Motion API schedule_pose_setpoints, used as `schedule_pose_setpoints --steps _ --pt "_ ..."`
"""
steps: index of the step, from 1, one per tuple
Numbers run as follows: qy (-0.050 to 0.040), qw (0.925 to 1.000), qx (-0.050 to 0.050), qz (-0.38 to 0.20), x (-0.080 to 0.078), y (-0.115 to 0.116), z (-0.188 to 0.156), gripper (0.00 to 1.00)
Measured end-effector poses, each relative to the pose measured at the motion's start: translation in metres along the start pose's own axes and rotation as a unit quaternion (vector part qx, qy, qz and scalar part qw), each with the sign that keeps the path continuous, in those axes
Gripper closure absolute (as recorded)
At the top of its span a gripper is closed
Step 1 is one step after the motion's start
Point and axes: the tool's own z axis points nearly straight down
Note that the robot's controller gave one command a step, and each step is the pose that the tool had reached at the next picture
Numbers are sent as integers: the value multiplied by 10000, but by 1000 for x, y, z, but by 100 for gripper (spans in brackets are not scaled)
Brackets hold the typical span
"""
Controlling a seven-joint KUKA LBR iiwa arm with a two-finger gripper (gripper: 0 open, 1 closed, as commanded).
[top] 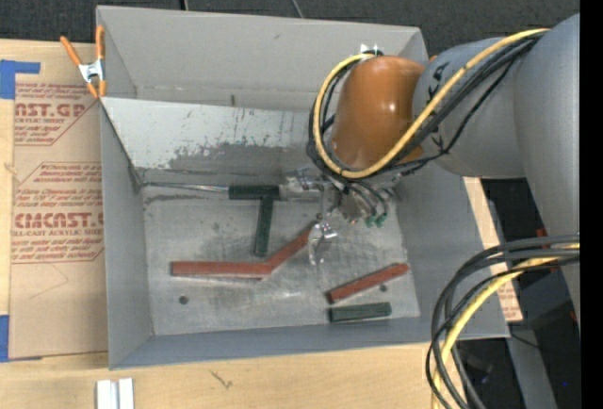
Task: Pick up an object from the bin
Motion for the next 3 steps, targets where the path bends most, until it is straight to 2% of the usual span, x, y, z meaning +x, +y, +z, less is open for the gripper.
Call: schedule_pose_setpoints --steps 1,2,3 --pt "48 9994 -16 -335 6 -6 22 0" --pt "33 9926 -14 -1212 3 1 -8 0" --pt "-12 9927 -9 -1208 7 4 41 0"
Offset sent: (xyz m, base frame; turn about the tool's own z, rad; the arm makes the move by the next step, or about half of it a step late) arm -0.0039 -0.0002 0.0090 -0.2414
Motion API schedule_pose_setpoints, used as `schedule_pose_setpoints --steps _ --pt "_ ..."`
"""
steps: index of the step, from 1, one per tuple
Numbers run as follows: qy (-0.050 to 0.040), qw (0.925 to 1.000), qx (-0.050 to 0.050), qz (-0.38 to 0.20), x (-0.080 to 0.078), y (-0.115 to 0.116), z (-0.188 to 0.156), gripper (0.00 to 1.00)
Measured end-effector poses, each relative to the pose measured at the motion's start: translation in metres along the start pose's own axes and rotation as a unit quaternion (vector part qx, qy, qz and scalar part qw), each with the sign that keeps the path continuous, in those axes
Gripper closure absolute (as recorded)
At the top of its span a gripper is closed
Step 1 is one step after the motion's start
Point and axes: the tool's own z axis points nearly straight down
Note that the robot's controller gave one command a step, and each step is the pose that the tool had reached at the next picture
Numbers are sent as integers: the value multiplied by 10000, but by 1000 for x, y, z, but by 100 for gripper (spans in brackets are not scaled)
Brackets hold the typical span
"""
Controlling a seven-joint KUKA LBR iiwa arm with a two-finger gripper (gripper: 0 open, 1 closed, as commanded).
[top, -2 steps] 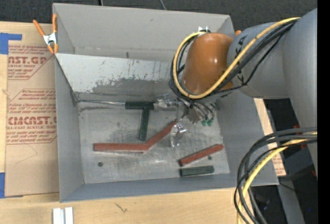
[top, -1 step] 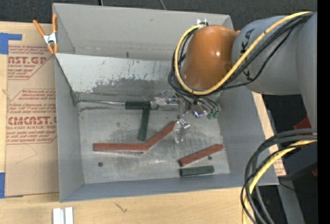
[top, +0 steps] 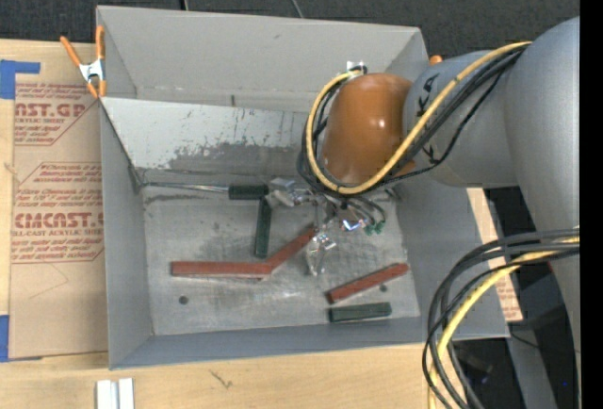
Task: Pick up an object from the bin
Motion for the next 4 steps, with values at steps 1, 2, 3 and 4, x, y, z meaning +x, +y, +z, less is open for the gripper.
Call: schedule_pose_setpoints --steps 1,2,3,4 --pt "-110 9970 34 -762 -7 3 -9 100" --pt "-110 9970 33 -761 -7 3 -9 100" --pt "18 9971 -11 -767 -3 4 -21 100" --pt "54 9971 -20 -763 -4 4 -51 100"
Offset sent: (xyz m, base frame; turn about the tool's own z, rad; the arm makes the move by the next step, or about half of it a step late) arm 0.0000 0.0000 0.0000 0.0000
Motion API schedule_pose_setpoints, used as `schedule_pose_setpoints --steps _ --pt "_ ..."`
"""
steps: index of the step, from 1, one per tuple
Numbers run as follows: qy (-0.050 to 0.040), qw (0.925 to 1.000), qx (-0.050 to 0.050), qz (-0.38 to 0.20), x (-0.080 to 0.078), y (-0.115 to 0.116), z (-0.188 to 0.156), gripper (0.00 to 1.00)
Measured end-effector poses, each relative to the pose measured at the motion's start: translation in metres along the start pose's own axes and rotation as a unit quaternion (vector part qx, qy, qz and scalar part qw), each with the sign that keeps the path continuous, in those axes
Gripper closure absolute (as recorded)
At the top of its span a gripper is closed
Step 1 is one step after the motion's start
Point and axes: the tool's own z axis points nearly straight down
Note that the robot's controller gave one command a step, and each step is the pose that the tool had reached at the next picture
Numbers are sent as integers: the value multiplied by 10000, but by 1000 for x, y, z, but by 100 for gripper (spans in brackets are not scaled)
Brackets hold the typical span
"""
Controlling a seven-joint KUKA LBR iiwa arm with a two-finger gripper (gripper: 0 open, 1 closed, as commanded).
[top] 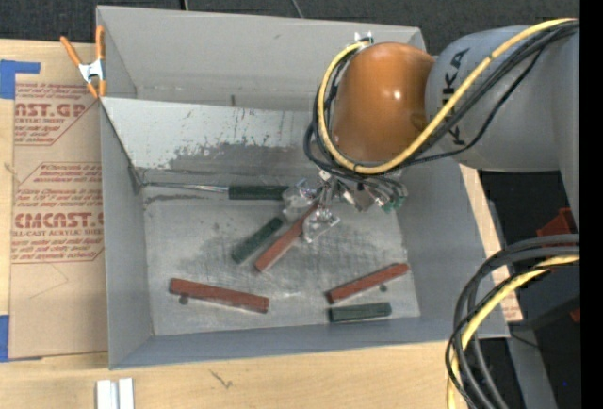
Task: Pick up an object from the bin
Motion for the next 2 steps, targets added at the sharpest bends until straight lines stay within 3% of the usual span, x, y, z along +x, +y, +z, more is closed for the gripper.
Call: schedule_pose_setpoints --steps 1,2 --pt "-30 10000 19 -1 -1 -1 -22 100" --pt "9 10000 -3 -1 0 1 -35 100"
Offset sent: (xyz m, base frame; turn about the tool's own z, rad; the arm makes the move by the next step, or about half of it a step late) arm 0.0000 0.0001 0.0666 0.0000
